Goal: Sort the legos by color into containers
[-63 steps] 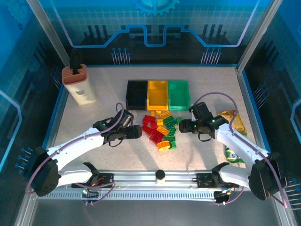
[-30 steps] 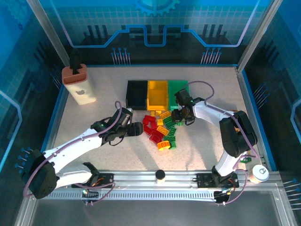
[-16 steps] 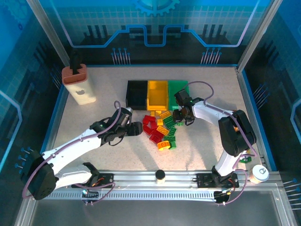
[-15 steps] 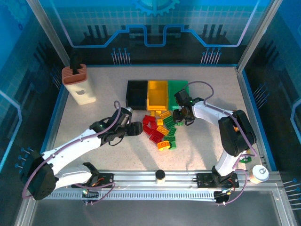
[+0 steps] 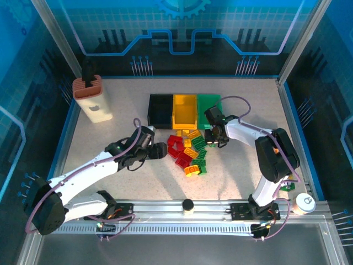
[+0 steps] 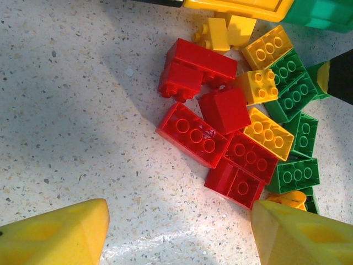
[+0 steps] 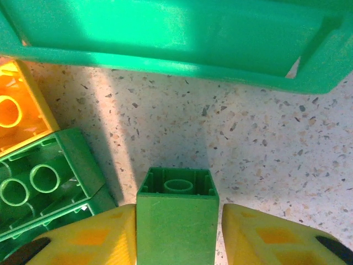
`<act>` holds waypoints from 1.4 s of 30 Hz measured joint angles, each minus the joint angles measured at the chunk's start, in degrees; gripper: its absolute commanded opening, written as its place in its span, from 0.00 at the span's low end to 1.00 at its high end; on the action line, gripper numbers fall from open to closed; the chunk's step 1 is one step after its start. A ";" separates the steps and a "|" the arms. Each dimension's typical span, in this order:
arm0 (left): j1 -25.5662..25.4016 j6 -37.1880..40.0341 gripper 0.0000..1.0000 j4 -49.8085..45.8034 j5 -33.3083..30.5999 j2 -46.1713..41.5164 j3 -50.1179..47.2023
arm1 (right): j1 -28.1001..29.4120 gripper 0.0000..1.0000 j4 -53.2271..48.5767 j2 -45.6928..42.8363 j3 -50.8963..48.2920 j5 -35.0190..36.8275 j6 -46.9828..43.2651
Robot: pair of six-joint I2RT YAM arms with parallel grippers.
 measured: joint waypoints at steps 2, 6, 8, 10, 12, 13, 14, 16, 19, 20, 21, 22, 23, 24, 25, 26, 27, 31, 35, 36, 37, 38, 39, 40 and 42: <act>0.00 0.00 0.70 0.26 0.00 0.00 0.00 | 0.00 0.40 0.00 0.07 -0.24 0.00 0.28; 0.00 0.00 0.70 0.24 0.00 -0.15 0.00 | 0.00 0.40 0.02 0.68 -0.46 0.00 0.48; 0.00 0.00 0.70 0.26 0.00 -0.33 0.00 | 0.00 0.34 0.13 0.85 -0.46 0.11 0.85; 0.00 -0.02 0.70 0.26 -0.02 -0.48 -0.02 | 0.02 0.28 0.15 0.83 -0.46 0.35 1.14; 0.00 -0.02 0.70 0.33 -0.04 -0.66 -0.09 | 0.04 0.26 0.22 0.66 -0.50 0.42 1.33; 0.00 -0.02 0.70 0.37 -0.09 -0.70 -0.11 | 0.11 0.25 0.20 0.57 -0.52 0.44 1.33; 0.00 0.00 0.70 0.50 -0.15 -0.70 -0.11 | 0.17 0.25 0.04 0.46 -0.52 0.44 1.33; 0.00 0.00 0.70 0.66 -0.20 -0.70 -0.11 | 0.63 0.25 -0.72 -0.15 -0.52 0.63 1.33; 0.00 0.02 0.70 0.66 -0.22 -0.72 -0.13 | 1.55 0.24 -2.73 -2.71 -0.33 1.27 1.25; 0.00 0.04 0.70 0.66 -0.24 -0.72 -0.15 | 1.79 0.24 -3.65 -3.93 0.15 1.46 1.09; 0.00 0.07 0.70 0.66 -0.26 -0.72 -0.20 | 1.88 0.23 -4.50 -5.07 0.85 1.73 0.83; 0.00 0.11 0.70 0.63 -0.33 -0.72 -0.22 | 1.92 0.23 -5.22 -5.97 1.81 1.86 0.59; 0.00 0.17 0.70 0.66 -0.44 -0.70 -0.26 | 1.90 0.22 -5.84 -6.88 3.08 2.05 0.33; 0.00 0.20 0.70 0.66 -0.46 -0.72 -0.33 | 1.90 0.22 -6.56 -7.56 4.61 2.40 0.09; 0.00 0.20 0.70 0.66 -0.48 -0.72 -0.39 | 1.90 0.22 -6.95 -8.00 6.03 2.67 -0.26; 0.00 0.20 0.70 0.61 -0.48 -0.72 -0.46 | 1.90 0.21 -7.37 -8.33 7.69 2.99 -0.72; 0.00 0.20 0.70 0.63 -0.48 -0.76 -0.46 | 1.88 0.21 -7.78 -8.46 9.40 3.13 -1.14; 0.00 0.17 0.70 0.66 -0.48 -1.88 -0.83 | 1.68 0.20 -9.03 -8.09 14.34 3.37 -2.86; 0.00 0.17 0.70 0.66 -0.46 -3.39 -1.95 | 0.13 0.21 -10.25 -4.37 20.46 3.02 -4.50; 0.00 0.15 0.70 0.59 -0.44 -3.58 -2.10 | -0.44 0.20 -10.58 -2.64 22.36 2.97 -4.87; 0.00 0.15 0.70 0.66 -0.39 -3.72 -2.23 | -0.87 0.21 -10.78 -1.01 23.96 2.93 -5.18; -0.02 0.13 0.70 0.66 -0.39 -3.80 -2.34 | -1.29 0.21 -11.15 0.96 25.83 2.93 -5.46; -0.04 0.04 0.70 0.66 -0.39 -3.87 -2.45 | -1.66 0.21 -11.28 2.75 27.36 2.91 -5.84; -0.11 -0.02 0.70 0.70 -0.33 -3.93 -2.62 | -2.03 0.21 -11.61 4.72 29.03 2.89 -6.05; -0.20 -0.07 0.70 0.72 0.04 -4.04 -3.02 | -2.69 0.21 -12.17 8.20 31.74 2.73 -6.32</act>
